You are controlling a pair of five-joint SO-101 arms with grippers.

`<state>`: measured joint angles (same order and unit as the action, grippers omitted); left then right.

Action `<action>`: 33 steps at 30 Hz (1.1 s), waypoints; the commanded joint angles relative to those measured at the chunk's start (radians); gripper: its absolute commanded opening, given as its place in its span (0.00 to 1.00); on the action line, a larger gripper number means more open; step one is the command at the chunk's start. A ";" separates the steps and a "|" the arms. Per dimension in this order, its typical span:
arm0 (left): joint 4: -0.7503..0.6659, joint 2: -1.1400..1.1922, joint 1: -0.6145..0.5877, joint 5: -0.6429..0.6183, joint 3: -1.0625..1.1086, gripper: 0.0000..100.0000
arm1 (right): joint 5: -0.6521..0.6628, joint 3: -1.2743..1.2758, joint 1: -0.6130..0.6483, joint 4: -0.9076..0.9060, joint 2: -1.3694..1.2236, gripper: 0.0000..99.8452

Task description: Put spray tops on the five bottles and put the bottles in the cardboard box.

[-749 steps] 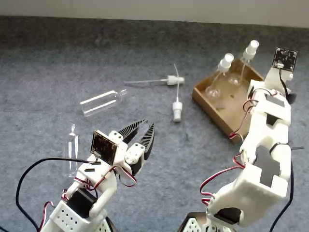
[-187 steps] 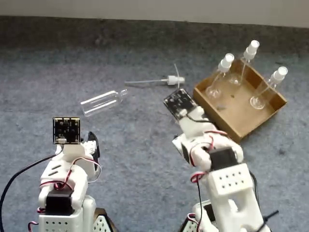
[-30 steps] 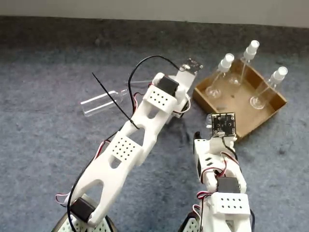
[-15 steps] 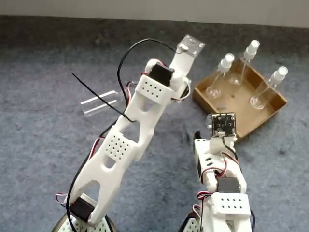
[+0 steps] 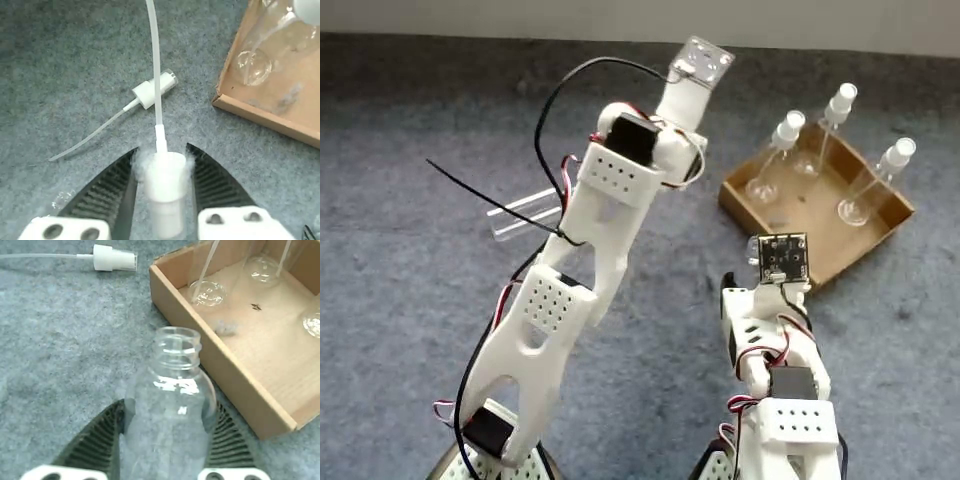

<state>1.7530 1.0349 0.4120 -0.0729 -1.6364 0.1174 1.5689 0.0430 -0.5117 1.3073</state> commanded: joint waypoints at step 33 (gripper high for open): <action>0.002 -1.179 -0.031 0.144 1.326 0.01 | 0.002 -0.007 -0.007 0.030 0.015 0.08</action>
<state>1.7545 0.0299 0.3874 -0.0560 -0.4657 0.1174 1.5689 0.0430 -0.5117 1.3073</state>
